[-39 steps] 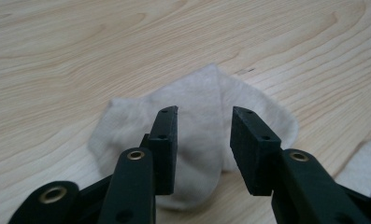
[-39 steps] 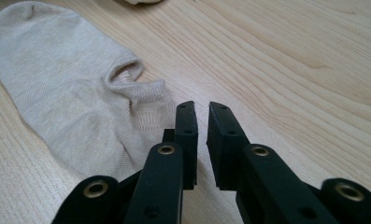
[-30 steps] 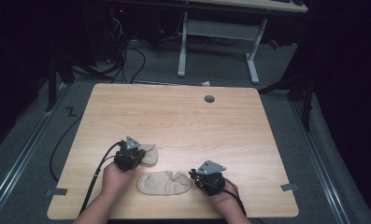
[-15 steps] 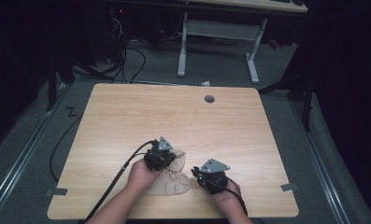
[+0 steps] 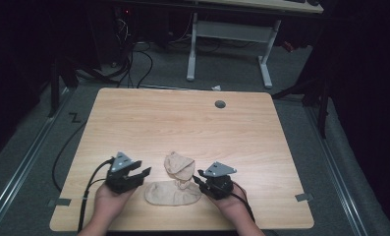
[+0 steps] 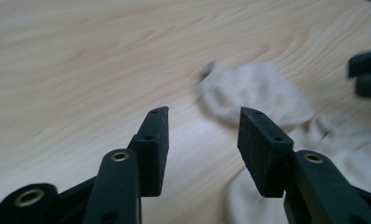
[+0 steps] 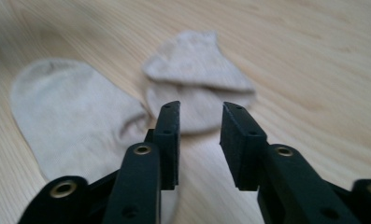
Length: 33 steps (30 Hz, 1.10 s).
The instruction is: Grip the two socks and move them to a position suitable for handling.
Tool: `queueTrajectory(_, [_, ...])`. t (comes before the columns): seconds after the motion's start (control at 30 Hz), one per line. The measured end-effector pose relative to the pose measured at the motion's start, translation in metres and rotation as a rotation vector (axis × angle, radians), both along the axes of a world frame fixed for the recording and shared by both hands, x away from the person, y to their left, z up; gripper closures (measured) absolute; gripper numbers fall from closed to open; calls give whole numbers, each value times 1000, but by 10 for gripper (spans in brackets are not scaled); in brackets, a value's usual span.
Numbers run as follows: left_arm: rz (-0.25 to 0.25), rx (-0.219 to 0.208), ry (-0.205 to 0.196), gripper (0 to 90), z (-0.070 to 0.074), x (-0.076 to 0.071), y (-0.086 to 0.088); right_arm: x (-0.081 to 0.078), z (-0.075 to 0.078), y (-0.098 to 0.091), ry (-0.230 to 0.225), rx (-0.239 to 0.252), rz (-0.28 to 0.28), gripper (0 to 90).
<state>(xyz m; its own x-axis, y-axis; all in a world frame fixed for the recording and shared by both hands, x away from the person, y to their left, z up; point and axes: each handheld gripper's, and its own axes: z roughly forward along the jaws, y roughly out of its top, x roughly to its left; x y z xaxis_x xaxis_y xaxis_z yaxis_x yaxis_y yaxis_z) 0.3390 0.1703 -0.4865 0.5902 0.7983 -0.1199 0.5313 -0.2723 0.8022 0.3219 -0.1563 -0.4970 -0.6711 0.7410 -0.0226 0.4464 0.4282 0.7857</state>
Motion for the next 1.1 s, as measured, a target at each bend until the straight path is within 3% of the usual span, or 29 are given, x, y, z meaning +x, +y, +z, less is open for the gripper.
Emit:
queueTrajectory(0.07, [42,-17,24,505,-1,-2,21,8,6,16,-12,-4,21,611])
queueTrajectory(0.1, [74,-1,10,501,-2,-2,32,12,7,23,-14,-11,25,597])
queueTrajectory(0.17, [95,11,3,499,-3,-1,36,15,6,28,-14,-20,28,588])
queueTrajectory(0.2, [102,0,11,496,-4,0,39,24,4,42,6,-24,47,572])
queueTrajectory(0.27, [103,-21,18,496,-5,2,42,28,2,49,7,-45,53,570])
queueTrajectory(0.4, [90,-14,3,492,-5,3,39,40,-8,69,35,-85,87,563])
queueTrajectory(0.5, [81,-10,5,493,-5,2,37,47,-15,80,39,-146,97,579])
queueTrajectory(0.73, [83,-13,14,490,-6,2,37,53,-22,82,52,-185,87,630])
queueTrajectory(0.83, [82,-13,13,490,-6,2,36,54,-22,82,46,-190,74,696])
queueTrajectory(0.93, [78,-10,13,491,-6,2,35,55,-22,81,41,-200,61,843])
queueTrajectory(1.03, [73,-5,12,491,-7,2,35,54,-21,80,34,-198,55,849])
queueTrajectory(1.1, [71,-3,12,491,-7,2,34,54,-15,77,14,-167,40,848])
